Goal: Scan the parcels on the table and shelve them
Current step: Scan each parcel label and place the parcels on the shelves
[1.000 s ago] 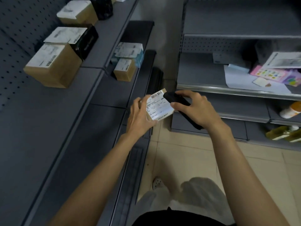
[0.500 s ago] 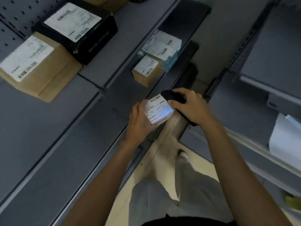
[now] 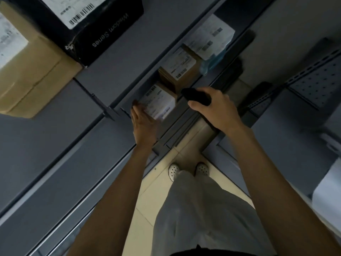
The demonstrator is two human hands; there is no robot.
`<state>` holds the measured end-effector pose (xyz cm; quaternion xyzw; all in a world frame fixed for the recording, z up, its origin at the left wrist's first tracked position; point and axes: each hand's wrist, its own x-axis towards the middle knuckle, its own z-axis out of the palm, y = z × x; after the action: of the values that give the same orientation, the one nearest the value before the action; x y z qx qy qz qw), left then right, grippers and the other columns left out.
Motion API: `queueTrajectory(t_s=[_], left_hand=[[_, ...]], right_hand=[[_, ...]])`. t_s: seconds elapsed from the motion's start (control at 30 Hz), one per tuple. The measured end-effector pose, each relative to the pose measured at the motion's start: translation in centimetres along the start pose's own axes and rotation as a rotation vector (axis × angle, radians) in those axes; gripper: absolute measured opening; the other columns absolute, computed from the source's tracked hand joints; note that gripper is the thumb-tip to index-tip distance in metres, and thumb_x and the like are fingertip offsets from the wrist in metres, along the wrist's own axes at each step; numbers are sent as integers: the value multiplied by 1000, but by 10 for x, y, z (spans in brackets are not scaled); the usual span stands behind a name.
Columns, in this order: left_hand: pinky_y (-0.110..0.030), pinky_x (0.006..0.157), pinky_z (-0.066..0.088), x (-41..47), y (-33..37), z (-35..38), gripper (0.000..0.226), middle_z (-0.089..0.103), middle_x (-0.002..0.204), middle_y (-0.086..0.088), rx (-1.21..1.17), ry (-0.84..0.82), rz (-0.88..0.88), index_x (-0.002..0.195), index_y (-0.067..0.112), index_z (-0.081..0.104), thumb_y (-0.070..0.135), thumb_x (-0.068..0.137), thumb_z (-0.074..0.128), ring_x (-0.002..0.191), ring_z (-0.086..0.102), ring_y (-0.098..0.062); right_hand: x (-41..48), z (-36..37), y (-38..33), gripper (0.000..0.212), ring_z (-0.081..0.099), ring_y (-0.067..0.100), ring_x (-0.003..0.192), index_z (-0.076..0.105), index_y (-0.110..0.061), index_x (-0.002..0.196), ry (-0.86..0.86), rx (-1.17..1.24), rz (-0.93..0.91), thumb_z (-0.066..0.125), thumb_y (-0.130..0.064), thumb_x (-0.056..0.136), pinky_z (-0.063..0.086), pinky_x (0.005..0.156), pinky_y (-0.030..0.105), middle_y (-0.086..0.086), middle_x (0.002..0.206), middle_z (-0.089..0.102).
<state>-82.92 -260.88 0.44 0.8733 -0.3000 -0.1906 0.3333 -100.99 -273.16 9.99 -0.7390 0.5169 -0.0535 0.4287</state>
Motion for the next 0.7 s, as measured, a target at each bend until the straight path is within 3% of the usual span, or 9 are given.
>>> queueTrajectory(t_s=[0.07, 0.17, 0.23, 0.3, 0.47, 0.57, 0.7], left_hand=[[-57, 104, 45, 7, -5, 7, 80, 26, 154, -6, -13, -6, 1, 135, 34, 19, 24, 81, 77, 144, 27, -28], [-59, 115, 29, 13, -6, 21, 80, 14, 162, -16, 141, 44, 108, 152, 7, 23, 13, 87, 69, 151, 6, -34], [-60, 119, 15, 10, -1, 28, 67, 23, 160, -17, 352, 67, 305, 145, 12, 40, 8, 83, 64, 149, 11, -39], [-59, 119, 9, 2, 1, 35, 67, 25, 160, -11, 483, 4, 429, 144, 23, 42, 13, 81, 64, 149, 13, -37], [-65, 116, 1, -1, -8, 40, 88, -3, 165, -10, 680, -140, 473, 157, 29, 20, 30, 82, 67, 151, -5, -37], [-69, 115, 9, 15, -3, 38, 90, -4, 165, -10, 685, -149, 463, 157, 29, 17, 28, 83, 69, 151, -5, -38], [-62, 115, -4, 30, 1, 33, 93, -11, 165, -9, 729, -196, 462, 158, 29, 7, 36, 87, 67, 150, -11, -37]], right_hand=[[7, 2, -1, 55, 61, 23, 114, 56, -30, 137, 8, 5, 0, 67, -53, 88, 50, 88, 33, 2, 127, 65], [14, 5, -1, 55, 60, 21, 114, 56, -30, 137, 24, 14, 20, 67, -52, 88, 52, 89, 35, 1, 128, 65], [15, 7, 0, 57, 60, 20, 115, 56, -31, 137, 30, 35, 36, 68, -55, 87, 53, 93, 40, -1, 129, 64], [14, 10, 2, 57, 60, 21, 115, 56, -32, 137, 33, 57, 46, 67, -55, 86, 53, 94, 44, -1, 127, 65], [5, 19, 4, 57, 59, 21, 118, 54, -34, 140, 41, 46, 75, 67, -54, 88, 53, 95, 44, -1, 132, 63], [3, 21, 3, 57, 59, 21, 118, 54, -33, 140, 48, 40, 84, 67, -54, 88, 53, 95, 44, -1, 133, 63], [0, 20, -2, 57, 60, 20, 116, 54, -32, 140, 57, 24, 85, 67, -53, 88, 53, 95, 42, -1, 130, 63]])
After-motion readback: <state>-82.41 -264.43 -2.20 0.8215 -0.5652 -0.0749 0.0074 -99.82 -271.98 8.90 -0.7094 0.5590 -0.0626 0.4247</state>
